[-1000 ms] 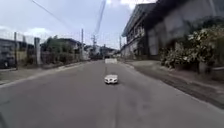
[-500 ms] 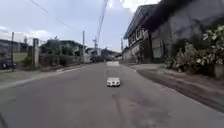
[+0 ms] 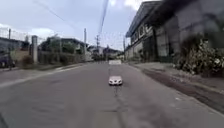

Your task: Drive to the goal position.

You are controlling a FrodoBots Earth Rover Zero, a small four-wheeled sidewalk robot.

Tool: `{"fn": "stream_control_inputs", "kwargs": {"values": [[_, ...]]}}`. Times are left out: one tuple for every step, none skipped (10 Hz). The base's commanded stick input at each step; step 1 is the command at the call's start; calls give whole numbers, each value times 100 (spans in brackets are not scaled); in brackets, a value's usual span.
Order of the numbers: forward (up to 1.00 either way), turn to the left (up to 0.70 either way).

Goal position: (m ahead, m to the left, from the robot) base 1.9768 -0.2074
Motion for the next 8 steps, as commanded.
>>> {"fn": "stream_control_inputs", "kwargs": {"values": [[100, -18], [100, -33], [100, -38], [100, 0], [100, 0], [100, -22], [100, -31], [100, -39]]}}
